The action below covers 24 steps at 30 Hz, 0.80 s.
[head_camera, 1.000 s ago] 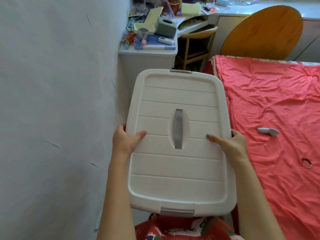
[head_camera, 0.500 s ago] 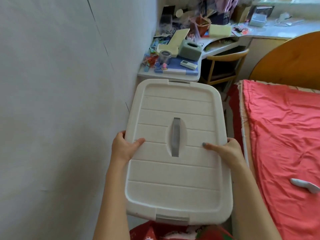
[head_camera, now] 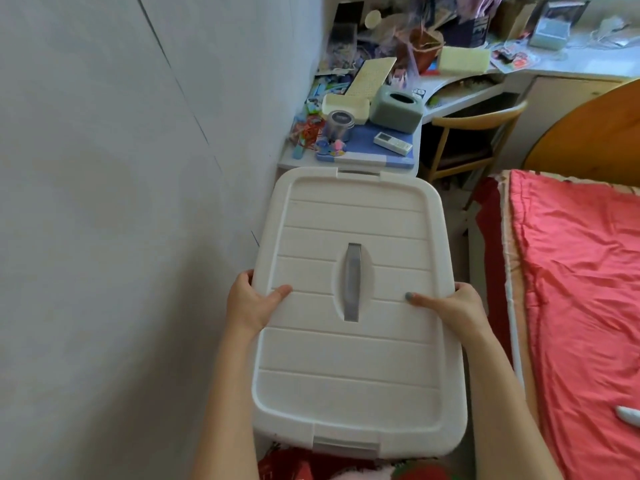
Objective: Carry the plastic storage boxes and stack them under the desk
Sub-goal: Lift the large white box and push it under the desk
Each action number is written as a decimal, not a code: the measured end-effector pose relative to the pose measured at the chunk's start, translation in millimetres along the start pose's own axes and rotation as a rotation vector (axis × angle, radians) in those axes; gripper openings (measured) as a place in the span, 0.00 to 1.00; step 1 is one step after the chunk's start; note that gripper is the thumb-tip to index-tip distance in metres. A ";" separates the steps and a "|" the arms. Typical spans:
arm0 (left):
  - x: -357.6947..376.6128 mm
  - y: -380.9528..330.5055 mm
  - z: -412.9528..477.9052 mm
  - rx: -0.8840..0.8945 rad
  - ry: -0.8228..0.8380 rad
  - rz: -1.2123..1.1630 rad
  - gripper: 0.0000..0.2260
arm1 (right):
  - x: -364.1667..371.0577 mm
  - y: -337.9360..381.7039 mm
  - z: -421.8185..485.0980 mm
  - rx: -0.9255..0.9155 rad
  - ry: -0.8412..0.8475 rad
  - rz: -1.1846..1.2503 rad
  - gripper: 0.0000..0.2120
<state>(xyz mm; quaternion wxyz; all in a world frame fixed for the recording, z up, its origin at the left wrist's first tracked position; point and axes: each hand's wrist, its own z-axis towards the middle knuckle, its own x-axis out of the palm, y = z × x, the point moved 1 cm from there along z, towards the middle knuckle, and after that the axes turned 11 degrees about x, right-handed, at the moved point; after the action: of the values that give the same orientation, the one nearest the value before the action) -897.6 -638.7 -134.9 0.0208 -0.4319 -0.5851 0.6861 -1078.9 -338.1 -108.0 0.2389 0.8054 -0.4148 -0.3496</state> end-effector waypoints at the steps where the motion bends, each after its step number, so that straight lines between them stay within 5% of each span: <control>1: 2.9 1.8 10.8 -0.008 0.018 -0.015 0.27 | 4.8 4.8 6.5 0.015 -0.009 -0.002 0.35; 24: 38.4 49.1 159.8 -0.118 0.213 0.134 0.25 | 110.2 47.0 130.0 0.277 -0.131 -0.114 0.34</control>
<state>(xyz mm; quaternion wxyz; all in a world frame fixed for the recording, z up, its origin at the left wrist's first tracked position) -996.9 -759.1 -206.3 0.0115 -0.5410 -0.5886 0.6006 -1156.0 -467.9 -199.9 0.0775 0.8284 -0.4273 -0.3539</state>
